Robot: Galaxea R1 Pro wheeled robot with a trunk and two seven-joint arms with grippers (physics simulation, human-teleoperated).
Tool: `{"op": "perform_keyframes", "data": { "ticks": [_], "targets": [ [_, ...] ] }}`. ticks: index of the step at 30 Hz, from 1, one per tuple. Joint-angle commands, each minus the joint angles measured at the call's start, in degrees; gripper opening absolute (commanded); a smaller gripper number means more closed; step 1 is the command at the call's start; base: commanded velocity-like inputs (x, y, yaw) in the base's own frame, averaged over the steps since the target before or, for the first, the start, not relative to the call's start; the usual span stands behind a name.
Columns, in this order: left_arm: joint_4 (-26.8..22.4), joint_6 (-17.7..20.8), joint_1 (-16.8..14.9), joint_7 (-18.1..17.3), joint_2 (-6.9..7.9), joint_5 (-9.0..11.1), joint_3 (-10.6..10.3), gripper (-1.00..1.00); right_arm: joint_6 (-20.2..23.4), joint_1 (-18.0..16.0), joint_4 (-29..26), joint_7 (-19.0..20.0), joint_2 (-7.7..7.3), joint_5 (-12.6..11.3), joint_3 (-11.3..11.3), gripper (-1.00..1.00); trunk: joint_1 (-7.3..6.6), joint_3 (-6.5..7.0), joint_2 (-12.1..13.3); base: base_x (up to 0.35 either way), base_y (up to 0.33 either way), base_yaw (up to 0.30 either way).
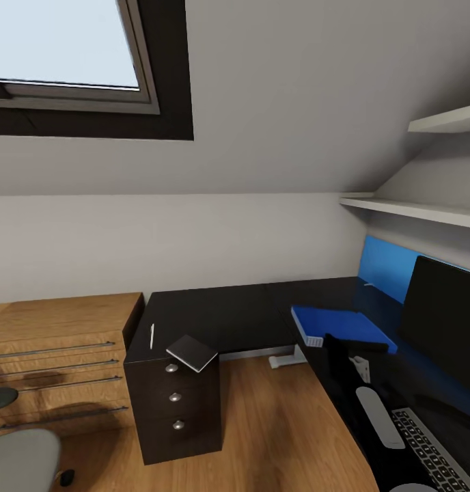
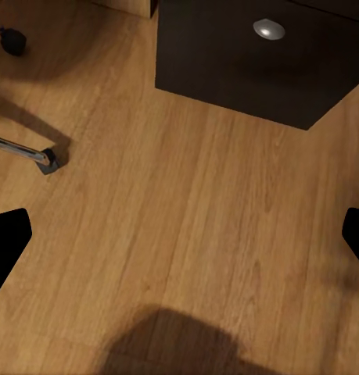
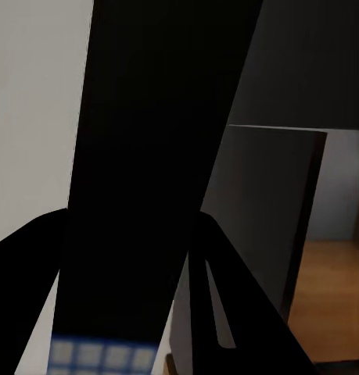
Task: In the bedroom, organize the workspace by keeping the computer under the desk, ensuring the monitor is on the desk, placing the keyboard on the desk next to the monitor, placing the mouse on the desk next to the keyboard, moving the folder from the swivel chair onto the desk next to the mouse, stacking the notebook on top of the folder with the pen on top of the notebook, and positioning the swivel chair next to the desk.
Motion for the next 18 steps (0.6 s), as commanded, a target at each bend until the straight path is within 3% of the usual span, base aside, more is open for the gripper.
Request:
{"op": "perform_keyframes", "data": {
  "ticks": [1,4,12,18],
  "targets": [
    [0.0,-0.2,0.0,0.1,0.00,0.6,-0.1,1.00,0.3,0.0,-0.1,-0.5,0.01,-0.4,-0.1,-1.00,0.00,-0.08,-0.1,0.000,0.000,0.000],
    [0.0,-0.2,0.0,0.1,0.03,0.7,0.0,1.00,0.3,0.0,-0.1,-0.9,0.01,-0.3,0.0,-1.00,0.00,-0.08,-0.1,0.000,0.000,0.000],
    [-0.1,-0.2,0.0,0.1,0.04,0.7,0.0,1.00,0.3,0.0,-0.1,-2.6,0.01,2.7,-0.2,-1.00,1.76,-1.51,-3.3,0.000,0.000,0.000],
    [0.0,-0.2,0.0,0.1,-0.05,0.7,0.1,1.00,0.3,0.0,0.0,-3.1,0.08,3.5,-0.1,-1.00,3.08,-2.59,-5.7,0.000,0.000,0.000]
  ]
}}
